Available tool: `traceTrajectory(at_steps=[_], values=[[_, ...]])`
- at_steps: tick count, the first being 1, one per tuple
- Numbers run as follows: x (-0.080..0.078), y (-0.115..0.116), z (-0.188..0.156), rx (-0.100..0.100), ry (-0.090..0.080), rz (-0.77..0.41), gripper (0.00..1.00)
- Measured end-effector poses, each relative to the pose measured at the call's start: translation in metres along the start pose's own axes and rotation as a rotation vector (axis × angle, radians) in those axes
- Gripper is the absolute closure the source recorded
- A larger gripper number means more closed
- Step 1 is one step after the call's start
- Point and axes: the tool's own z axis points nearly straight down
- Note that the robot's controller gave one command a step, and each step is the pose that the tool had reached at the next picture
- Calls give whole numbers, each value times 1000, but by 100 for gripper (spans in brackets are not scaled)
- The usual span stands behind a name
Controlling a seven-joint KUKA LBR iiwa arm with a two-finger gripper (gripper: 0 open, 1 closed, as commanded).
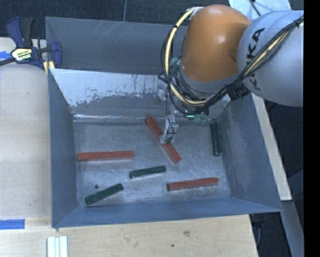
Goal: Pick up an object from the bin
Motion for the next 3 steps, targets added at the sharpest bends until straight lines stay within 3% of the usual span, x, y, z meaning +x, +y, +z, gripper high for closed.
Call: traceTrajectory(at_steps=[1,2,3], values=[[28,52,146,0,3,8,0],[28,-14,139,3,-5,-168,0],[20,85,145,-1,-9,-255,0]])
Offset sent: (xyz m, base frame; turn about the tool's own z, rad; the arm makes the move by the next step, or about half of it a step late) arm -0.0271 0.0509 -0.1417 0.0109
